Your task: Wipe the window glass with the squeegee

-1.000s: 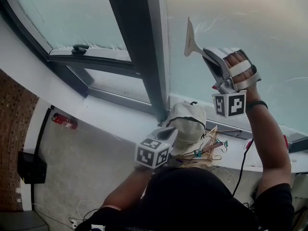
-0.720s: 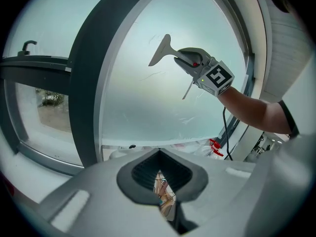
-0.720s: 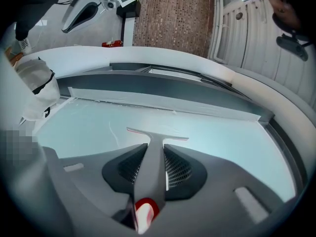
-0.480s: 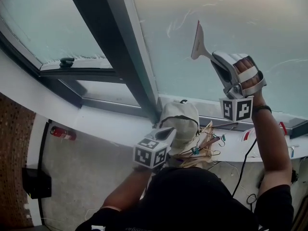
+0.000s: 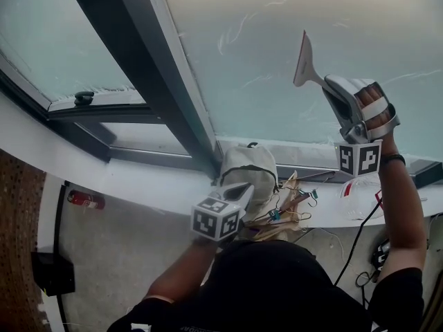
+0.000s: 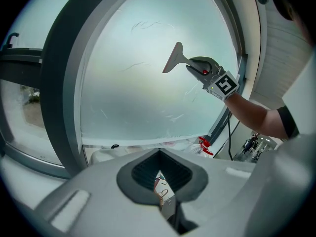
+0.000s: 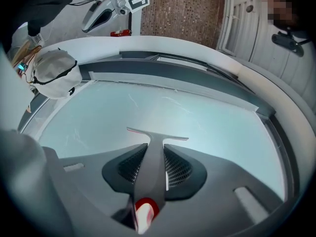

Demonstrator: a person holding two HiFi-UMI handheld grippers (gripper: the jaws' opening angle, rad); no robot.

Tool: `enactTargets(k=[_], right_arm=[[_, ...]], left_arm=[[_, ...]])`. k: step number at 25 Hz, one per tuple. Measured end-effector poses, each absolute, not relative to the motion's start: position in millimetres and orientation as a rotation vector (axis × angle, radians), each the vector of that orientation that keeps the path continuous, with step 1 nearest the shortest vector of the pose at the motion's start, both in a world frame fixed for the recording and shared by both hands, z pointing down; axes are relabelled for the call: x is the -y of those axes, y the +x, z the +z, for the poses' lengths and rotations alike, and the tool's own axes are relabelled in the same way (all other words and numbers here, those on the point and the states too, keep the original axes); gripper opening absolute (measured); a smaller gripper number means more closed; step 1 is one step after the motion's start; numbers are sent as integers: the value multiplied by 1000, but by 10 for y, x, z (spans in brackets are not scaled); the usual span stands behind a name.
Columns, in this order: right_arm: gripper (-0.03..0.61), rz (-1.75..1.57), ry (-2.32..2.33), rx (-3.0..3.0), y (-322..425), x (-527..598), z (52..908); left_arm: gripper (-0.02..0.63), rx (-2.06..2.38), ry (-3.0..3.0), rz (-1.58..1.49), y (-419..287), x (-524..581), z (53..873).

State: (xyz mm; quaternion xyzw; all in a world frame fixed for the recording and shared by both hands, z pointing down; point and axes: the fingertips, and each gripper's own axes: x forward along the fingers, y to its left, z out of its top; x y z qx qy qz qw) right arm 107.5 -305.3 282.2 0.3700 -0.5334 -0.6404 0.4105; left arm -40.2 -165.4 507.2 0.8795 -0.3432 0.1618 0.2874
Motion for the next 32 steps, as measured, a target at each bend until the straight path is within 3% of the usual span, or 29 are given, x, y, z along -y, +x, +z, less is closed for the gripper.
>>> enactTargets(k=[18, 32], right_arm=[[123, -1526, 955, 1242, 1920, 2892, 2697], [123, -1526, 979, 1293, 1708, 2781, 2717]], left_arm=[[0, 877, 2378, 460, -229, 1582, 5079], [0, 892, 2374, 462, -327, 1654, 5064]])
